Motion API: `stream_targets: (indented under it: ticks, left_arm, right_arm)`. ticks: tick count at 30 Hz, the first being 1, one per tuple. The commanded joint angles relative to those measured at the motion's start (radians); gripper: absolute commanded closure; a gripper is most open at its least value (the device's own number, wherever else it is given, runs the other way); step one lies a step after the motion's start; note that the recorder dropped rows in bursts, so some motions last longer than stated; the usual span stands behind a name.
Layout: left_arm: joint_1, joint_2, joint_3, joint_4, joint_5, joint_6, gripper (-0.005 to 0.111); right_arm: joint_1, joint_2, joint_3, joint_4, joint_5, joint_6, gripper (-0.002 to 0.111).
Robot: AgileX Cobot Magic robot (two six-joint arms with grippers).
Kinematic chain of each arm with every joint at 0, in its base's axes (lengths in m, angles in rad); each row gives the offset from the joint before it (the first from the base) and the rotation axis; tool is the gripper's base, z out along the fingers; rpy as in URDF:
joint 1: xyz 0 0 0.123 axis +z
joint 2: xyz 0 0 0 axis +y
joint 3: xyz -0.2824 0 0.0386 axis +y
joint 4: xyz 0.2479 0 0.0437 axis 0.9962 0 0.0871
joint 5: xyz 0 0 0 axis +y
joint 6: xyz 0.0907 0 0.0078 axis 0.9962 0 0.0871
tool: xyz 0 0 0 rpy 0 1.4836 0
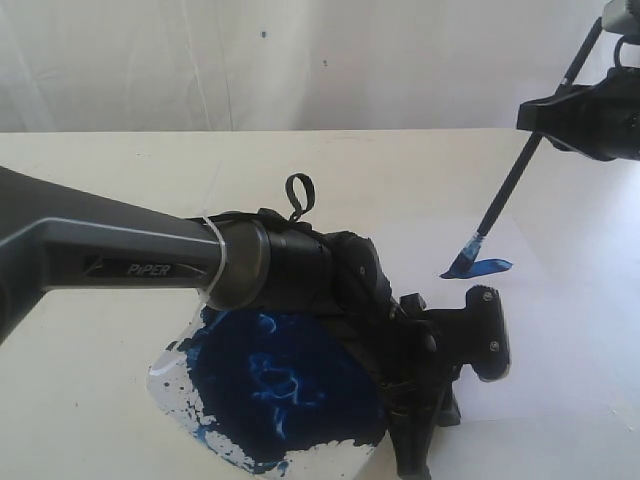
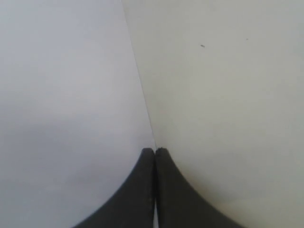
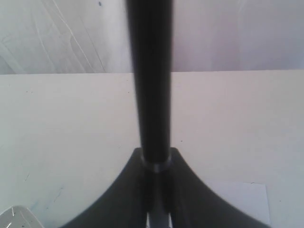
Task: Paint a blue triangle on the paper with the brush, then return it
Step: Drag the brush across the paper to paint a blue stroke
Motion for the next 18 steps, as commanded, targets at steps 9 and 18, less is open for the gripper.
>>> stream_targets:
  ticks: [9,18]
  left_arm:
    - [-0.004,-0.001,0.001,-0.009,0.022,-0.003,0.107]
    - [-0.004,-0.001,0.001,-0.009,0.022,-0.003,0.107]
  right_arm:
    - [0.002,0.071,-0.047,0.005,0.041,0.007,0.108]
    - [0.002,0.081,-0.059,0.005,0.039,0.007,0.108]
